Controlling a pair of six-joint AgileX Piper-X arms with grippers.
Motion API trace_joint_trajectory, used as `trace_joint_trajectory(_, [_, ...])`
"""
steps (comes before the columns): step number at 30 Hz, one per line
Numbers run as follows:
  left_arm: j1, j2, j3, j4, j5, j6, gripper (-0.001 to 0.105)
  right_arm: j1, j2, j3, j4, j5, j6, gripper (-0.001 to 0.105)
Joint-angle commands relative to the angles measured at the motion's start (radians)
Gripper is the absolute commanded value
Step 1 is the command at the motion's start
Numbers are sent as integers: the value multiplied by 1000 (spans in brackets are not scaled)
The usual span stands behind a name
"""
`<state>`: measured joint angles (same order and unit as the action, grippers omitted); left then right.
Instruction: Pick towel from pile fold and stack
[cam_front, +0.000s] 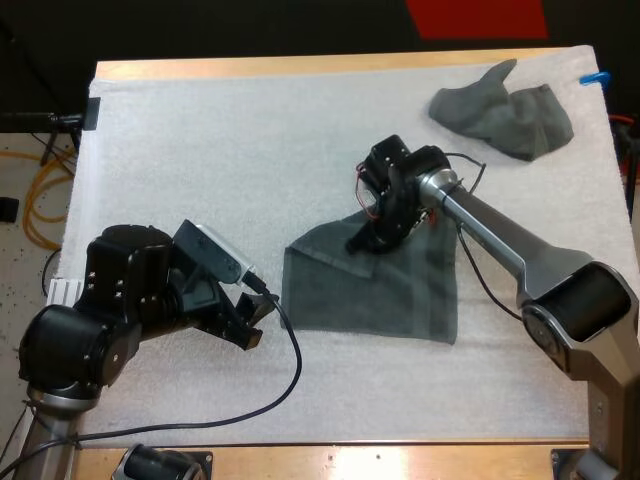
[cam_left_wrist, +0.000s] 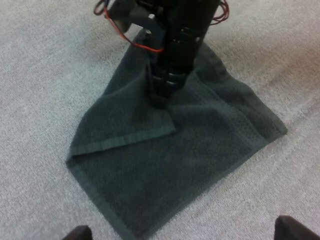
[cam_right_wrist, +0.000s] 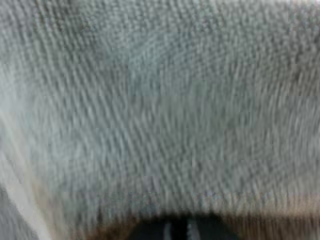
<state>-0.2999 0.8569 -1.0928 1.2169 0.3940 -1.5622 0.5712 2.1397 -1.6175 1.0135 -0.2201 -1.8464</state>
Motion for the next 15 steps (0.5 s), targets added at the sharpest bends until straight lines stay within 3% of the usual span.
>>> trace_joint_trajectory(1, [1, -7, -4, -2, 7, -8, 69, 2, 11, -13, -63, -10, 26, 0])
trace_joint_trajectory(9, [1, -7, -4, -2, 7, -8, 69, 2, 11, -36, -442, -35, 298, 0])
trace_joint_trajectory(15, [1, -7, -4, -2, 7, -8, 69, 2, 11, -119, -651, -9, 327, 0])
